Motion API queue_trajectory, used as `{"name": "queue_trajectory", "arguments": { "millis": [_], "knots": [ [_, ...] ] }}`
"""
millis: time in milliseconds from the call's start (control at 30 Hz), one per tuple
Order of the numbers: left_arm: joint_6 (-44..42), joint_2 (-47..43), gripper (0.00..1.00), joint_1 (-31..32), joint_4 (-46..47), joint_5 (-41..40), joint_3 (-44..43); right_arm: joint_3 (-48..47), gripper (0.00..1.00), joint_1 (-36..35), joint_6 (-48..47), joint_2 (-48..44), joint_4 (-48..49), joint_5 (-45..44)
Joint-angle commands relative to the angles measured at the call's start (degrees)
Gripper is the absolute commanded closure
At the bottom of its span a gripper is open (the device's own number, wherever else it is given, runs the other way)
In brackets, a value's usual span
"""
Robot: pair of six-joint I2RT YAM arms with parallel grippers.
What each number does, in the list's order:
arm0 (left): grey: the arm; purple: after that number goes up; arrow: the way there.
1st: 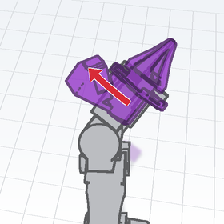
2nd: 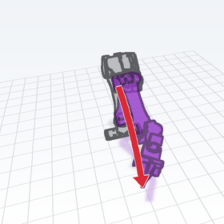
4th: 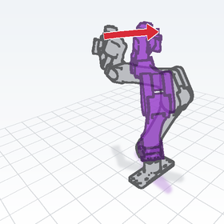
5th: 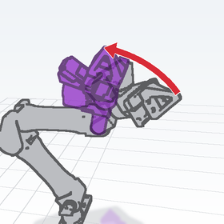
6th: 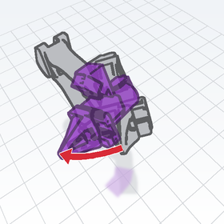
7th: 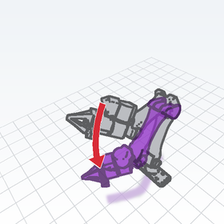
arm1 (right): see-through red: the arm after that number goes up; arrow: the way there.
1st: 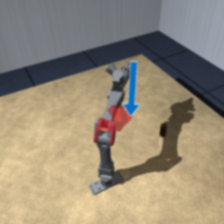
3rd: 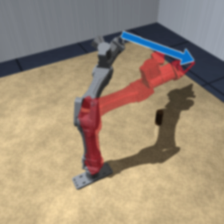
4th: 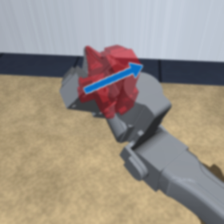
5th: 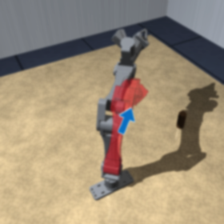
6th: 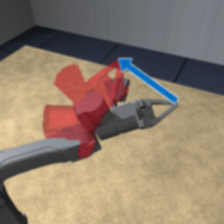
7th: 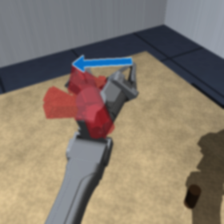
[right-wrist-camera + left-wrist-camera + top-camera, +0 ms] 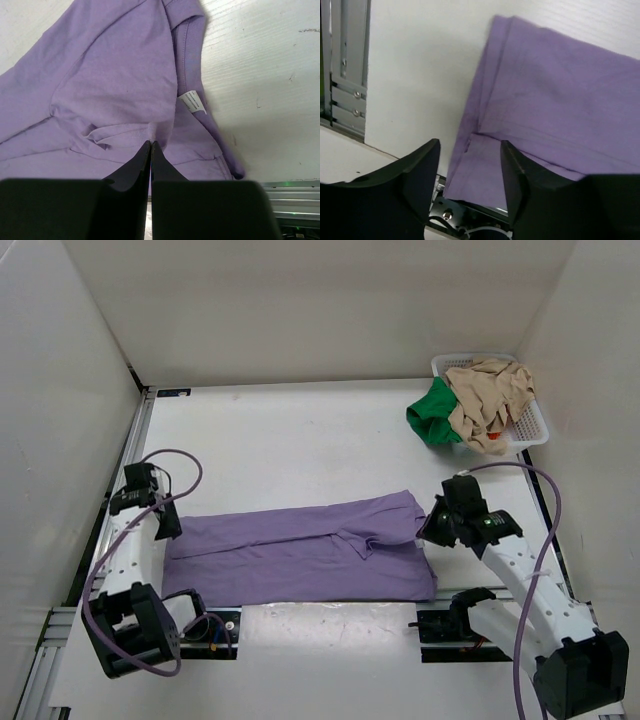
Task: Fold and stack the t-shirts
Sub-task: Fold the other side of the tshirt into a rectangle
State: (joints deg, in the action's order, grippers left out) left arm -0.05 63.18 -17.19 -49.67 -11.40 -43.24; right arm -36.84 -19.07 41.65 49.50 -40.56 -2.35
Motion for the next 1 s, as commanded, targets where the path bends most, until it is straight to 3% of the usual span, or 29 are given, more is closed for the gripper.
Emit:
{"name": "queue_trajectory", "arguments": {
  "millis": [0,100,133,167,233,267,367,500,700,967],
  "knots": [
    [0.1,-0.3,0.36,5.0,-2.6,1.9,-7.5,0.3,1.00,0.8,0.3,1.9,3.5,0.7],
    [0.1,2.6,0.33,18.0,-2.6,1.4,-14.7,-2.1,1.00,1.9,-1.0,5.2,7.1,0.7],
    [0.1,6.2,0.33,22.1,-2.6,0.1,-16.8,-3.2,1.00,1.9,-1.7,8.6,7.9,0.7],
    [0.1,8.4,0.33,30.6,-2.6,-0.7,-21.3,-4.4,1.00,2.8,-2.2,10.5,8.6,0.7],
    [0.1,13.1,0.33,39.1,-2.6,-1.3,-26.3,-8.0,1.00,3.8,-2.7,17.5,10.6,1.7],
    [0.1,17.6,0.33,47.1,-3.1,-1.3,-31.0,-9.4,1.00,4.5,-2.7,22.6,10.6,3.0],
    [0.1,26.5,0.33,59.8,-3.2,2.7,-37.9,-14.7,1.00,5.1,-3.3,29.8,11.4,4.4],
    [0.1,37.0,0.33,70.8,-3.2,10.2,-48.0,-17.2,1.00,5.6,-3.3,38.3,10.8,6.5],
    [0.1,48.6,0.33,81.9,0.4,14.7,-53.3,-17.2,1.00,7.5,-3.9,41.9,11.4,7.0],
    [0.1,53.0,0.33,85.3,5.0,10.2,-50.5,-17.2,1.00,9.2,-4.4,41.9,11.4,8.2]
  ]
}}
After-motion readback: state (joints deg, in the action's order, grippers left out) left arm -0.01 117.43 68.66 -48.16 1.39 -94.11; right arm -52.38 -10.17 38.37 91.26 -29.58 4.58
